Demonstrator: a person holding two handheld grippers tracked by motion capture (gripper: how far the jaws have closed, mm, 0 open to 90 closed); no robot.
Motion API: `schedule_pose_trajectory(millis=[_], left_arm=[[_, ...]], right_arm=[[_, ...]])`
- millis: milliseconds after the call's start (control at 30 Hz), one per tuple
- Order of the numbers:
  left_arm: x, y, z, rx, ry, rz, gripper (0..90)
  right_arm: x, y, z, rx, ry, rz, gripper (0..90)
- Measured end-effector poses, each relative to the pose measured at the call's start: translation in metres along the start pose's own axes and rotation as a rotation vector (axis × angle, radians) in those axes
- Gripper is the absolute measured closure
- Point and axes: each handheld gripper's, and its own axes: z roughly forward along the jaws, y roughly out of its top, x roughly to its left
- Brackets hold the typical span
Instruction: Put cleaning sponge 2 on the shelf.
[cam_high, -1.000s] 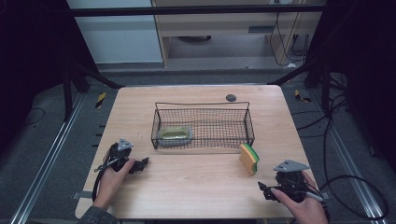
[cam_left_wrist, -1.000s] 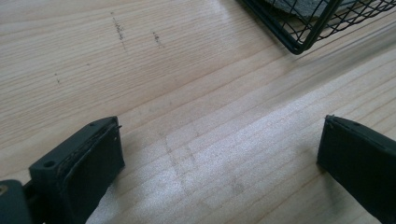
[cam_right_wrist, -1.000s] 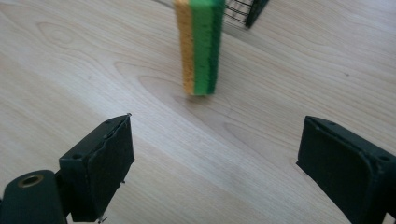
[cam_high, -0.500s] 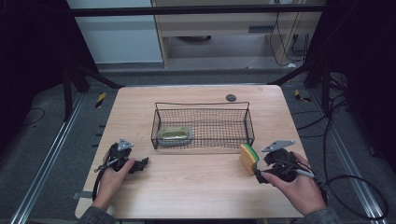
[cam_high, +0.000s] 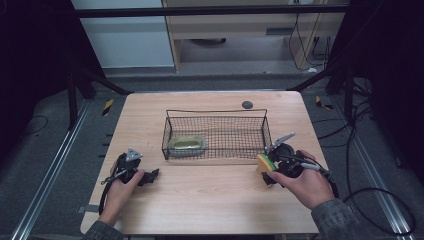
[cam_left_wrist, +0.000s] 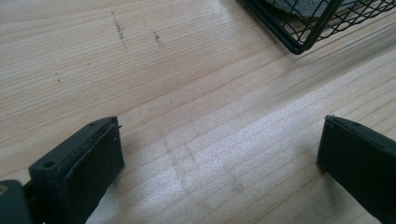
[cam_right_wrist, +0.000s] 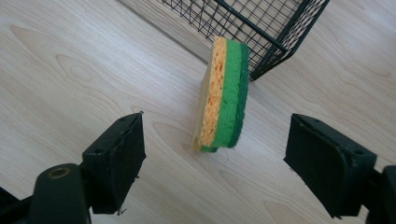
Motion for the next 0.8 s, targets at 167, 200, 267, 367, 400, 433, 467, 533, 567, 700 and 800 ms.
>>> schedule_pose_trajectory(millis=[167,200,267,367,400,433,467,533,567,700,800], left_arm=[[0.0,0.0,0.0,0.0,-0.001,0.001,0.0],[0.0,0.0,0.0,0.0,-0.001,0.001,0.0],[0.0,0.0,0.0,0.0,-0.001,0.001,0.0],[0.0,0.0,0.0,0.0,-0.002,0.002,0.0],[0.0,0.0,0.0,0.0,-0.002,0.002,0.0],[0.0,0.0,0.0,-0.001,-0.002,0.002,0.0],[0.0,0.0,0.0,-0.001,-0.002,0.002,0.0],[0.001,0.0,0.0,0.001,-0.003,0.005,0.0],[0.001,0.0,0.0,0.001,-0.003,0.006,0.0],[0.001,0.0,0.0,0.001,-0.003,0.006,0.0],[0.001,0.001,0.0,0.002,-0.003,0.006,0.0]], right_arm=[[-0.005,0.009,0.011,0.042,0.026,0.039,23.3],[-0.005,0.01,0.013,0.05,0.029,0.045,23.8],[-0.008,0.013,0.02,0.075,0.034,0.055,26.0],[-0.011,0.019,0.027,0.104,0.031,0.059,28.1],[-0.012,0.021,0.031,0.112,0.032,0.062,28.4],[-0.013,0.022,0.033,0.114,0.038,0.065,28.7],[-0.013,0.023,0.035,0.118,0.042,0.069,29.1],[-0.013,0.025,0.04,0.134,0.034,0.075,30.2],[-0.014,0.026,0.043,0.137,0.037,0.07,31.2],[-0.016,0.027,0.052,0.159,0.032,0.068,35.1],[-0.017,0.027,0.055,0.165,0.028,0.078,38.1]])
